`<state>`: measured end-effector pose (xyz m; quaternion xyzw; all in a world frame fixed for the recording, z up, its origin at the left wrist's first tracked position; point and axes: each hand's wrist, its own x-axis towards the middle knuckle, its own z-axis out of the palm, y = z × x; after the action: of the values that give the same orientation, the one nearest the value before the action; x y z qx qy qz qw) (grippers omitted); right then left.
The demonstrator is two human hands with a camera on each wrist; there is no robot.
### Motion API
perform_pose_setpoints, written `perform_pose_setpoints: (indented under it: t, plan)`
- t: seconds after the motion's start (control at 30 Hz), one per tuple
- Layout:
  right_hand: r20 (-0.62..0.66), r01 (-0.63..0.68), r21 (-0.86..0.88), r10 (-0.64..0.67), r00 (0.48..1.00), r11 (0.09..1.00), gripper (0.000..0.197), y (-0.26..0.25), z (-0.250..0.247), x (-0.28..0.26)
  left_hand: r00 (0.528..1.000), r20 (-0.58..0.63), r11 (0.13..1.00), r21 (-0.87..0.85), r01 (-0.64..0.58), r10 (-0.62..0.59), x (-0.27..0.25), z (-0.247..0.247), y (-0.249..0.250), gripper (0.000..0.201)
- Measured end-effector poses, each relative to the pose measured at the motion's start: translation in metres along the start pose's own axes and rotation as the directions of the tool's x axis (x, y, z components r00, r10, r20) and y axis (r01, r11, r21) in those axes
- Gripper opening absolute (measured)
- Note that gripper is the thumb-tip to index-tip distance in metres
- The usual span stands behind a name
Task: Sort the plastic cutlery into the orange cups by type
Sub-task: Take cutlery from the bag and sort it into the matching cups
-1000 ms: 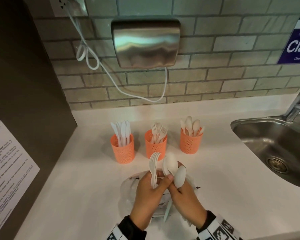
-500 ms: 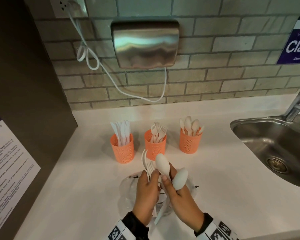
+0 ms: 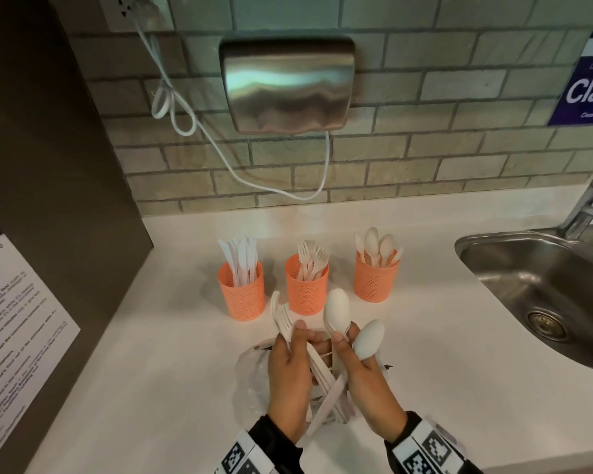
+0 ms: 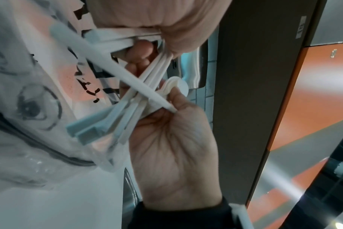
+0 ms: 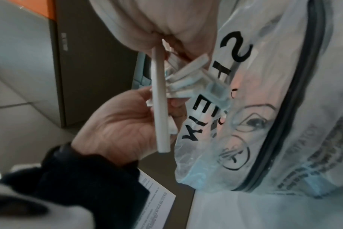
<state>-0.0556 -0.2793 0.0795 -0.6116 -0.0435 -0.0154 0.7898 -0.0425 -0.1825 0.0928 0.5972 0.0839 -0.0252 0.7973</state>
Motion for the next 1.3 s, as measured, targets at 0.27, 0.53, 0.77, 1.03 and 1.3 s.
perform_pose_setpoints:
  t: [0.27, 0.53, 0.77, 1.03, 1.3]
  plan:
    - [0.006, -0.277, 0.365, 0.295, 0.955, 0.889, 0.034, -0.001, -0.01, 0.009, 0.99, -0.129, 0.987, -0.138, -0.078, 0.061, 0.013, -0.015, 0.017, 0.029]
    - [0.359, -0.548, 0.546, 0.414, 0.837, 0.634, 0.058, -0.013, -0.018, 0.011, 0.985, 0.161, 0.966, 0.237, -0.103, 0.065, 0.015, -0.021, 0.004, 0.008]
    - [0.335, -0.56, 0.449, 0.449, 0.828, 0.697, 0.047, -0.018, -0.024, 0.007, 0.972, 0.232, 0.96, 0.268, -0.086, 0.023, 0.012, -0.019, 0.008, 0.024]
    - [0.031, -0.426, -0.036, 0.427, 0.904, 0.904, 0.034, -0.025, -0.024, -0.006, 0.886, 0.334, 0.655, 0.598, -0.462, 0.32, 0.068, -0.014, 0.058, 0.057]
    - [-0.096, -0.341, -0.146, 0.33, 0.939, 0.929, 0.039, -0.03, -0.039, -0.01, 0.912, 0.314, 0.669, 0.622, -0.407, 0.263, 0.159, 0.015, 0.093, 0.038]
